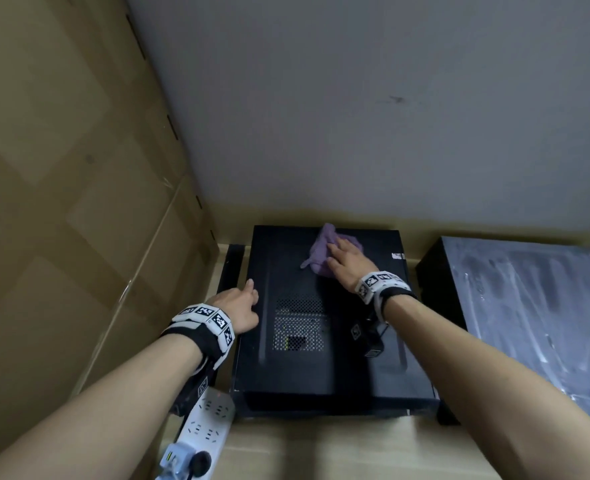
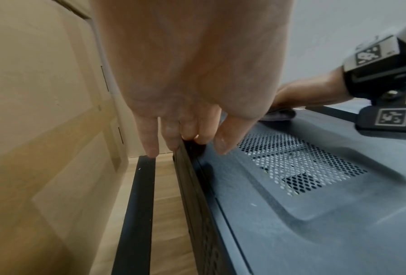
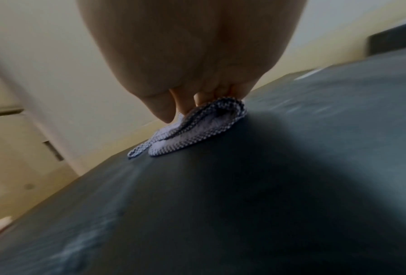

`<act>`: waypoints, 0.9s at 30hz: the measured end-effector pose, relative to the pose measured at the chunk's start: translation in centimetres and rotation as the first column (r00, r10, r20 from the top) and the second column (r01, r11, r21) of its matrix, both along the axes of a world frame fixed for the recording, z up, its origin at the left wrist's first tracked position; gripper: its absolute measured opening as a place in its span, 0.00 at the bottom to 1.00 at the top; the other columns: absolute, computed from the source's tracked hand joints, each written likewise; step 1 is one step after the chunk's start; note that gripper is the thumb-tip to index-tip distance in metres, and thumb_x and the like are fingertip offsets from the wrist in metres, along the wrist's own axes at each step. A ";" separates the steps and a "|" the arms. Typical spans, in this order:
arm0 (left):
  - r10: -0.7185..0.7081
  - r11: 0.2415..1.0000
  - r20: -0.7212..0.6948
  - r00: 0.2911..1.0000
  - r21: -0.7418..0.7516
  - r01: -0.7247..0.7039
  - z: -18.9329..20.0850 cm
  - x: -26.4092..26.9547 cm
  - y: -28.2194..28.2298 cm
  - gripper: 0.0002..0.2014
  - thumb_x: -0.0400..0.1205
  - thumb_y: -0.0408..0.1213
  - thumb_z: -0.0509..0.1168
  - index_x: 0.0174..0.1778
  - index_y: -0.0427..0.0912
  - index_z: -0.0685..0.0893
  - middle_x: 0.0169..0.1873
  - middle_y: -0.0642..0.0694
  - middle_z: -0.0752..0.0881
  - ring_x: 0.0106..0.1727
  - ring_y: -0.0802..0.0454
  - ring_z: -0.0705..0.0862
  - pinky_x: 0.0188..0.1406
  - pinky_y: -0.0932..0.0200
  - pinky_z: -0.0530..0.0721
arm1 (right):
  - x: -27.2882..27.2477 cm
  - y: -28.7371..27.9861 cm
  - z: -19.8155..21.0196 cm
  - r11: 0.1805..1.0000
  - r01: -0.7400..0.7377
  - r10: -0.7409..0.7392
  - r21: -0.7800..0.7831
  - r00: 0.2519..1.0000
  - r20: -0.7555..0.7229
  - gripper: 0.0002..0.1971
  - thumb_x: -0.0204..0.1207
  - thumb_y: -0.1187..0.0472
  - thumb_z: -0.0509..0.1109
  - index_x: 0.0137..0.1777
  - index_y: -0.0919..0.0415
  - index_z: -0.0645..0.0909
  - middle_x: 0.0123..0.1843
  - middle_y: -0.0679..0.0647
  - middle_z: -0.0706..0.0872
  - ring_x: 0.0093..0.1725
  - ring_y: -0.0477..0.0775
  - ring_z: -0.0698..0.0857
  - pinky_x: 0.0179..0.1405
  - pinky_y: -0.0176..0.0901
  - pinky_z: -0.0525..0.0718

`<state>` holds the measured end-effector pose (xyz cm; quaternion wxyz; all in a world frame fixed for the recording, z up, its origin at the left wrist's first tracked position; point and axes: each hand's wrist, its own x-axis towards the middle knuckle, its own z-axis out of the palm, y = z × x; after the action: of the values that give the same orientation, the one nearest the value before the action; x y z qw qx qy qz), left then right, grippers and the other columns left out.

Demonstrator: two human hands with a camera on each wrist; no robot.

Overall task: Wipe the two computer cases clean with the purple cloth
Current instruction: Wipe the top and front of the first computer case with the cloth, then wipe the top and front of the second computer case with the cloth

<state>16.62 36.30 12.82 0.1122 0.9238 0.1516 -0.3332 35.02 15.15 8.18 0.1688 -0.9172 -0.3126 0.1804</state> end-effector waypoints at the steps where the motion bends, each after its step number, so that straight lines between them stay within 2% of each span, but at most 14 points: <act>1: 0.002 1.000 -0.001 1.000 0.001 -0.002 0.1 -0.1 -0.1 0.37 0.79 0.40 0.57 0.86 0.47 0.54 0.79 0.45 0.69 0.70 0.45 0.77 0.63 0.52 0.80 | 0.5 -1.9 -0.3 0.999 0.048 -0.048 -0.024 0.999 0.016 0.26 0.87 0.53 0.55 0.82 0.63 0.65 0.86 0.63 0.60 0.85 0.62 0.58 0.83 0.46 0.52; 3: 0.010 1.000 -0.011 1.000 0.002 -0.009 0.3 -0.3 -0.3 0.37 0.78 0.39 0.56 0.86 0.48 0.53 0.81 0.46 0.66 0.71 0.45 0.76 0.64 0.50 0.80 | 0.9 -5.3 -0.6 0.988 0.133 -0.130 -0.077 0.990 0.049 0.28 0.86 0.49 0.51 0.83 0.62 0.64 0.86 0.63 0.60 0.85 0.62 0.58 0.85 0.50 0.52; 5: 0.016 1.000 -0.019 1.000 -0.001 -0.016 0.3 -0.5 -0.5 0.38 0.78 0.39 0.55 0.86 0.48 0.50 0.83 0.46 0.63 0.73 0.44 0.74 0.65 0.50 0.80 | 0.5 -7.4 -0.8 0.977 0.182 -0.175 -0.114 0.982 0.066 0.27 0.87 0.52 0.52 0.83 0.62 0.63 0.86 0.62 0.59 0.85 0.62 0.57 0.85 0.51 0.50; 7: 0.021 1.000 -0.001 1.000 -0.010 -0.021 0.3 -0.6 -0.6 0.39 0.77 0.40 0.55 0.86 0.47 0.50 0.82 0.46 0.64 0.72 0.44 0.75 0.64 0.50 0.81 | -1.0 -7.8 -0.7 0.978 0.177 -0.170 -0.111 0.983 0.068 0.25 0.87 0.54 0.54 0.82 0.63 0.65 0.85 0.63 0.62 0.85 0.61 0.58 0.85 0.49 0.50; 11: 0.025 0.999 0.045 0.999 -0.033 -0.024 0.1 -0.8 -0.6 0.38 0.77 0.39 0.55 0.86 0.46 0.52 0.80 0.44 0.68 0.69 0.44 0.78 0.60 0.48 0.84 | -7.6 -4.9 0.4 1.000 0.022 -0.021 -0.006 0.999 0.031 0.21 0.84 0.56 0.59 0.75 0.62 0.72 0.79 0.58 0.69 0.80 0.58 0.65 0.80 0.49 0.62; 13: 0.040 0.998 0.057 0.998 -0.058 -0.036 -0.3 -0.9 -0.4 0.39 0.76 0.38 0.54 0.86 0.46 0.51 0.80 0.44 0.67 0.70 0.44 0.78 0.62 0.48 0.83 | -11.7 -2.6 1.1 0.997 -0.069 0.069 0.032 0.997 0.019 0.20 0.81 0.53 0.61 0.71 0.58 0.74 0.75 0.54 0.71 0.77 0.56 0.67 0.74 0.50 0.72; 15: 0.066 0.994 0.068 0.996 -0.089 -0.060 -0.7 -1.1 -0.2 0.40 0.75 0.37 0.54 0.86 0.47 0.50 0.81 0.44 0.66 0.72 0.43 0.76 0.66 0.47 0.81 | -15.3 -0.6 1.8 0.987 -0.154 0.153 0.048 0.988 0.021 0.22 0.77 0.53 0.65 0.70 0.58 0.77 0.74 0.53 0.73 0.75 0.57 0.70 0.70 0.49 0.77; 17: 0.085 0.992 0.086 0.993 -0.101 -0.076 -0.9 -1.0 -0.5 0.38 0.77 0.36 0.55 0.86 0.47 0.53 0.81 0.43 0.65 0.74 0.42 0.74 0.68 0.47 0.78 | -17.5 0.3 2.0 0.972 -0.231 0.229 0.044 0.972 0.049 0.21 0.74 0.56 0.67 0.67 0.58 0.80 0.71 0.54 0.76 0.70 0.59 0.75 0.66 0.48 0.80; 19: 0.089 0.995 0.137 0.987 -0.056 -0.082 -0.9 -0.6 -1.1 0.32 0.80 0.38 0.56 0.84 0.44 0.60 0.80 0.42 0.66 0.74 0.41 0.73 0.69 0.46 0.77 | -18.5 -0.1 2.2 0.964 -0.265 0.262 0.033 0.963 0.064 0.22 0.73 0.56 0.68 0.68 0.57 0.82 0.71 0.52 0.78 0.68 0.59 0.78 0.62 0.51 0.83; 21: 0.073 0.997 0.227 0.971 0.001 -0.075 -0.8 -0.1 -2.2 0.27 0.81 0.39 0.57 0.79 0.41 0.69 0.79 0.42 0.66 0.78 0.41 0.68 0.72 0.44 0.73 | -18.7 -1.6 2.2 0.973 -0.229 0.228 0.008 0.971 0.066 0.22 0.75 0.54 0.68 0.70 0.53 0.82 0.75 0.50 0.77 0.70 0.59 0.78 0.63 0.52 0.83; 23: 0.012 1.000 0.337 0.942 -0.007 -0.011 -0.7 0.5 -4.0 0.24 0.80 0.35 0.58 0.75 0.41 0.76 0.80 0.43 0.64 0.82 0.43 0.60 0.76 0.41 0.68 | -18.5 -4.0 2.3 0.988 -0.152 0.152 -0.005 0.984 0.090 0.20 0.77 0.51 0.68 0.69 0.51 0.82 0.75 0.49 0.77 0.69 0.59 0.80 0.62 0.54 0.83; 25: -0.057 0.994 0.402 0.914 -0.060 0.088 -0.8 1.2 -6.3 0.24 0.79 0.32 0.58 0.73 0.41 0.78 0.83 0.43 0.60 0.84 0.45 0.55 0.78 0.40 0.65 | -17.7 -7.4 2.4 0.999 -0.025 0.028 -0.024 0.993 0.114 0.19 0.78 0.52 0.67 0.68 0.49 0.84 0.75 0.48 0.78 0.68 0.58 0.81 0.62 0.53 0.83; 27: -0.102 0.980 0.417 0.903 -0.117 0.164 -0.9 1.9 -8.8 0.26 0.80 0.32 0.57 0.76 0.44 0.75 0.85 0.44 0.54 0.85 0.46 0.53 0.80 0.41 0.63 | -16.7 -11.2 2.6 0.990 0.140 -0.135 -0.029 0.982 0.130 0.17 0.77 0.56 0.68 0.65 0.48 0.87 0.73 0.47 0.82 0.67 0.58 0.83 0.63 0.51 0.82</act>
<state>18.54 27.53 11.87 0.1871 0.9701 0.0360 -0.1501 18.29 3.92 10.80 0.1428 -0.9493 -0.2552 0.1150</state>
